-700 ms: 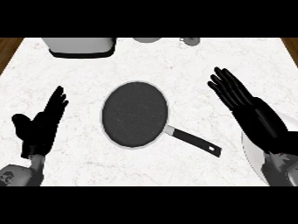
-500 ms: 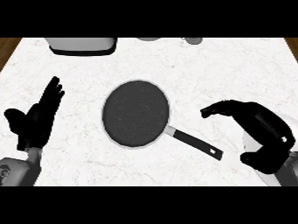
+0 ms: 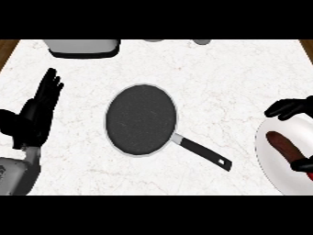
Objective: Pick the sweet potato from the plate and place it in the pan
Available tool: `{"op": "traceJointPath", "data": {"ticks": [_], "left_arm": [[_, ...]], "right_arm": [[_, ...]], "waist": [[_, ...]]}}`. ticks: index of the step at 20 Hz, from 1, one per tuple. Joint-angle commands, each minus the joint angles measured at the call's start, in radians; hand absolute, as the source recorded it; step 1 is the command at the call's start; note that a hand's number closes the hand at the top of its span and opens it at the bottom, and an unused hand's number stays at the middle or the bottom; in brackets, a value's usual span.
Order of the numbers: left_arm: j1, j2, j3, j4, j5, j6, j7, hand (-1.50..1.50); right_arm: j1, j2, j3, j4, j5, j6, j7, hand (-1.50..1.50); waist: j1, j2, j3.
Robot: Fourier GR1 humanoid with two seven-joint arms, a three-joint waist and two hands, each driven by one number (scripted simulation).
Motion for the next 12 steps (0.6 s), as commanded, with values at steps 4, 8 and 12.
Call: {"op": "traceJointPath", "data": {"ticks": [4,8,12], "left_arm": [[-0.017,0.005,0.005,-0.016,0.008,-0.012,0.018,0.00],[-0.031,-0.005,-0.014,0.004,-0.013,-0.015,0.006,0.00],[-0.052,-0.003,0.012,0.034,0.004,-0.031,0.003,0.00]], "right_arm": [[-0.047,-0.210,-0.126,0.104,0.167,0.121,-0.357,-1.50],[-0.071,-0.337,-0.086,0.072,0.310,0.065,-0.442,-1.50],[-0.073,-0.446,-0.045,0.118,0.415,0.004,-0.557,-1.50]], "waist": [[0.017,0.000,-0.003],[0.022,0.004,-0.005],[0.028,0.007,-0.009]]}}
